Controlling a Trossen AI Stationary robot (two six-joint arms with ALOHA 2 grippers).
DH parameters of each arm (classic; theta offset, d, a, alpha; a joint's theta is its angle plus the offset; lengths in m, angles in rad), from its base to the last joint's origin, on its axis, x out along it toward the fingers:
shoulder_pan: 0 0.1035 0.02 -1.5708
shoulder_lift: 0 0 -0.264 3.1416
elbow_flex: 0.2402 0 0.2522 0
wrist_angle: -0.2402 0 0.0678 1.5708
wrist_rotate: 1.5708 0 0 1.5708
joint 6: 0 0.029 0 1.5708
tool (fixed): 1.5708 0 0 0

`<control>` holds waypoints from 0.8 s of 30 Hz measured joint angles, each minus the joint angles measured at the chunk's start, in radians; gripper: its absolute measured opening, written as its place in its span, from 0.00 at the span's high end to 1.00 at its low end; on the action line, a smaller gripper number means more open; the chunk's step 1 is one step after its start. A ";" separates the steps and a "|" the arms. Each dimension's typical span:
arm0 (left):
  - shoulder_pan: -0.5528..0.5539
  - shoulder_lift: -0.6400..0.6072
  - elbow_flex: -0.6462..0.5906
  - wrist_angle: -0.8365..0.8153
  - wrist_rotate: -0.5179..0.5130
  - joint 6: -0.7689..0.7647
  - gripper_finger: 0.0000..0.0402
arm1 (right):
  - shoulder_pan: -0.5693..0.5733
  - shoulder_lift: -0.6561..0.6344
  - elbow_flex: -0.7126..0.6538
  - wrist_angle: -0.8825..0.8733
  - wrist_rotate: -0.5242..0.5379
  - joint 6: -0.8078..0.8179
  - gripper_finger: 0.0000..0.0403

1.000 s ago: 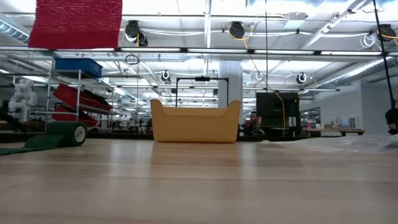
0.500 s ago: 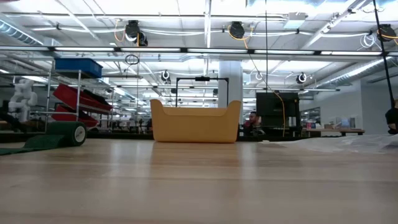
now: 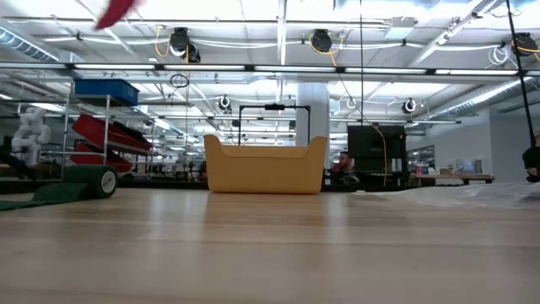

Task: Roll bandage
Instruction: Roll the red bandage

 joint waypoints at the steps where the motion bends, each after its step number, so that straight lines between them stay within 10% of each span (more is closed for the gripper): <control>1: -0.001 0.000 0.000 0.006 0.000 0.000 0.93 | 0.002 0.016 -0.001 -0.002 0.012 -0.022 0.70; 24: -0.003 0.000 0.000 0.007 0.000 -0.055 0.93 | 0.058 0.081 0.065 0.006 0.117 -0.321 0.70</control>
